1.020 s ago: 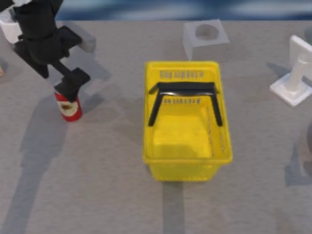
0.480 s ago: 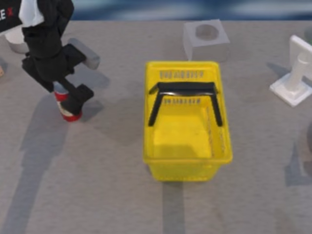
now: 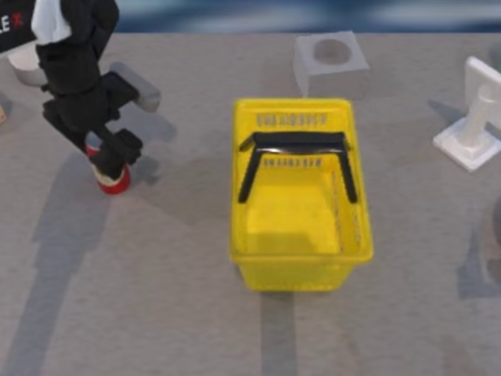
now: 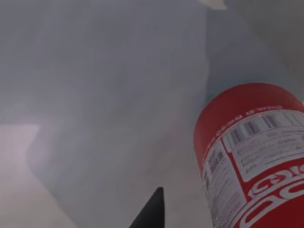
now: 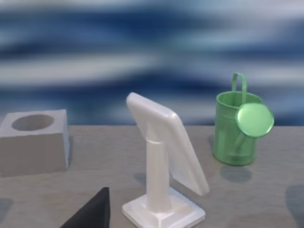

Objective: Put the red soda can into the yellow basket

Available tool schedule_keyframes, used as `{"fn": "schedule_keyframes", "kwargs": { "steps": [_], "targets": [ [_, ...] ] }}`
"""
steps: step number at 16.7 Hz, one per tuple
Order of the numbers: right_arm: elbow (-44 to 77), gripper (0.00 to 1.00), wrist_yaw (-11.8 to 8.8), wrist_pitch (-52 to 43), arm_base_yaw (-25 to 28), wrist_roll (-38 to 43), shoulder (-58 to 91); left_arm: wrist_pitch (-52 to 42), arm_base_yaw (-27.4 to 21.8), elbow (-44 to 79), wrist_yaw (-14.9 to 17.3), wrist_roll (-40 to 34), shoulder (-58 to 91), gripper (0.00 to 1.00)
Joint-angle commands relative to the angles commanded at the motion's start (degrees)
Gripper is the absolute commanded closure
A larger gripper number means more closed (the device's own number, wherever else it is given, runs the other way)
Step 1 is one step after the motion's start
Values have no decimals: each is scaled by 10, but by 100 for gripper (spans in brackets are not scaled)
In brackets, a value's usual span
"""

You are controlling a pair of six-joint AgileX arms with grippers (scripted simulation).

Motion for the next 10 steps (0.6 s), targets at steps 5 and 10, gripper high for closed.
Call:
{"fn": "schedule_keyframes", "kwargs": {
  "steps": [5, 10],
  "targets": [
    [0, 0, 0, 0, 0, 0, 0, 0, 0, 0, 0, 0, 0, 90],
    [0, 0, 0, 0, 0, 0, 0, 0, 0, 0, 0, 0, 0, 100]
  ]
}}
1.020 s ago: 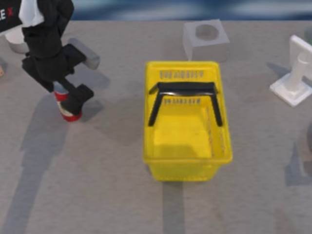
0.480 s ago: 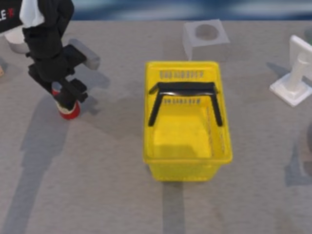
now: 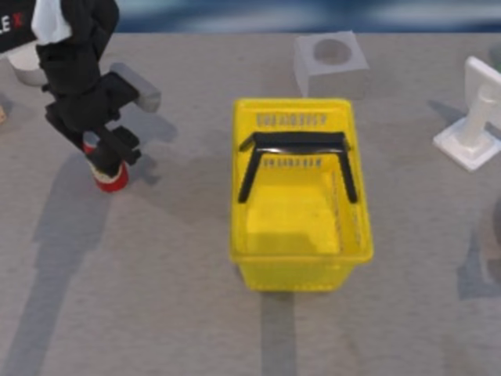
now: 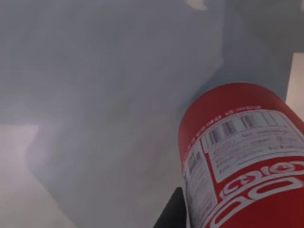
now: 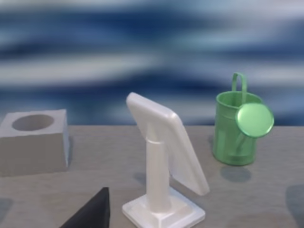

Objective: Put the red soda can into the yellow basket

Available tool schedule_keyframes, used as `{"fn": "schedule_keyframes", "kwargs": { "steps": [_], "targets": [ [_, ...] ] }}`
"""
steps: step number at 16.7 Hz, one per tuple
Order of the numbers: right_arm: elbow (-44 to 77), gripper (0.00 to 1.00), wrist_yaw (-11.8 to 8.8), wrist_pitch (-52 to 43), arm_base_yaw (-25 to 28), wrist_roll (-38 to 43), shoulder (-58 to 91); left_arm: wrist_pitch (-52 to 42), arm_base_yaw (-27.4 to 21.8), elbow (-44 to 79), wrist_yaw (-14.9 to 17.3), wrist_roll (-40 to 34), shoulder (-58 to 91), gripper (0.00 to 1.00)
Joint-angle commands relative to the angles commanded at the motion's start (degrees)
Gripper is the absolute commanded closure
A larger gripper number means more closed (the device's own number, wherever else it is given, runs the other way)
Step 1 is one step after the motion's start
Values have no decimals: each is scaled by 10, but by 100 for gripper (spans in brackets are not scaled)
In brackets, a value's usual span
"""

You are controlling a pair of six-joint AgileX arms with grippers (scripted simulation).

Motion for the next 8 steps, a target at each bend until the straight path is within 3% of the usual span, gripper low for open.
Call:
{"fn": "schedule_keyframes", "kwargs": {
  "steps": [6, 8],
  "targets": [
    [0, 0, 0, 0, 0, 0, 0, 0, 1, 0, 0, 1, -1, 100],
    [0, 0, 0, 0, 0, 0, 0, 18, -2, -4, 15, -4, -3, 100]
  ]
}}
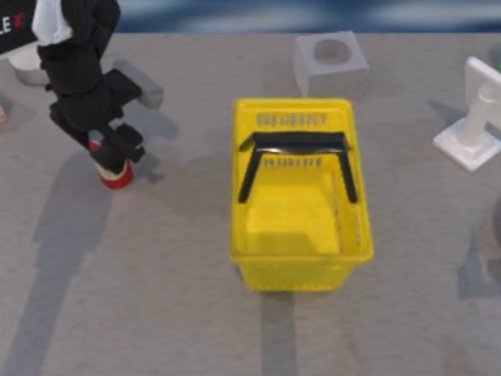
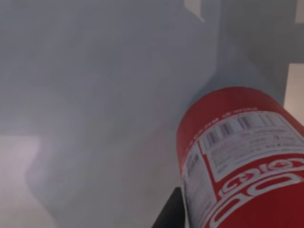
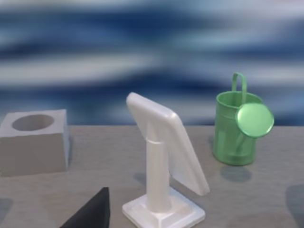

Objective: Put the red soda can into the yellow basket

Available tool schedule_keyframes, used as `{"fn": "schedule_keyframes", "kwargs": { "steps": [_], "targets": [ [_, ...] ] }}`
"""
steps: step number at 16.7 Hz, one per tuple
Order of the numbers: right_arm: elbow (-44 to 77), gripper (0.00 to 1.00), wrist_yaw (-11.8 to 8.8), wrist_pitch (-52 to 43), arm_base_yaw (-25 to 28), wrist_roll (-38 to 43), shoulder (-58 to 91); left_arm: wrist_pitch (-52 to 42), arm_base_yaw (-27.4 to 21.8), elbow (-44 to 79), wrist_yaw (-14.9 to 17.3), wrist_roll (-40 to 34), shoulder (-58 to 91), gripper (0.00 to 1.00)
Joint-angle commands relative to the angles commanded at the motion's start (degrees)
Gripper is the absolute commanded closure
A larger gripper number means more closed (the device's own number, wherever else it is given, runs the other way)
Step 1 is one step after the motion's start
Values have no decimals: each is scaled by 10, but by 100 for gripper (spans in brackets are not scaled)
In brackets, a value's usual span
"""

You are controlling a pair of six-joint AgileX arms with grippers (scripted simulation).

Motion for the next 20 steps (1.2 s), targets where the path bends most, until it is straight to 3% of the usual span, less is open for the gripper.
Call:
{"fn": "schedule_keyframes", "kwargs": {
  "steps": [3, 6, 16, 20],
  "targets": [
    [0, 0, 0, 0, 0, 0, 0, 71, -8, -13, 57, -22, -1, 100],
    [0, 0, 0, 0, 0, 0, 0, 194, -17, -36, 147, -62, -3, 100],
    [0, 0, 0, 0, 0, 0, 0, 767, -53, -178, 533, -252, -39, 100],
    [0, 0, 0, 0, 0, 0, 0, 933, -63, -224, 654, -307, -72, 100]
  ]
}}
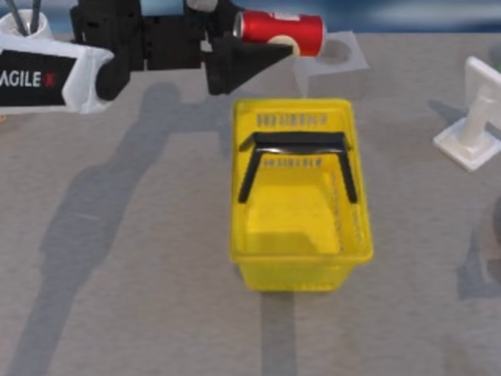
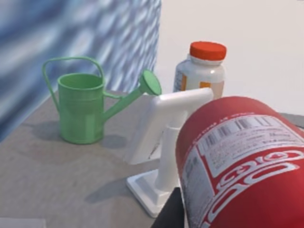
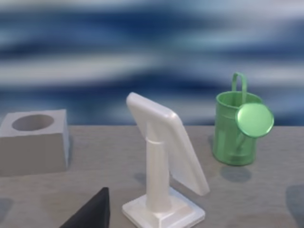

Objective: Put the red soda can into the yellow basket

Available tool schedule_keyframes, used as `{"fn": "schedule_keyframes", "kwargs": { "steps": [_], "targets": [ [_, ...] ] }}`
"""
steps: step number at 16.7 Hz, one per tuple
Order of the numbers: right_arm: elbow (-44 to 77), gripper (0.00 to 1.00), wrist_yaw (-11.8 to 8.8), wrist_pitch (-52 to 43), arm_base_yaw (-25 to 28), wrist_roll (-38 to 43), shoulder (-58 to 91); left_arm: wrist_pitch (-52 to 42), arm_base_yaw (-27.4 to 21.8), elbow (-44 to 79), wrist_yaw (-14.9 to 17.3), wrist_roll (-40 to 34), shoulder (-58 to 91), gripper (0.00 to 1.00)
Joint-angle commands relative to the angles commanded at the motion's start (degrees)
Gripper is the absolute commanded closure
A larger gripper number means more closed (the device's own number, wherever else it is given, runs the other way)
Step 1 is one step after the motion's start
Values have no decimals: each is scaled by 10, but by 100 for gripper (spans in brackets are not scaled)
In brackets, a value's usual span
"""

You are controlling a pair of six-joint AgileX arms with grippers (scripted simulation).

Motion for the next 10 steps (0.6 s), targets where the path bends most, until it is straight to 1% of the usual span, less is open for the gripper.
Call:
{"fn": "schedule_keyframes", "kwargs": {
  "steps": [2, 4, 10],
  "targets": [
    [0, 0, 0, 0, 0, 0, 0, 48, -3, -13, 40, -16, -14, 100],
    [0, 0, 0, 0, 0, 0, 0, 71, -5, -18, 60, -23, -21, 100],
    [0, 0, 0, 0, 0, 0, 0, 75, -2, -17, 62, -23, -18, 100]
  ]
}}
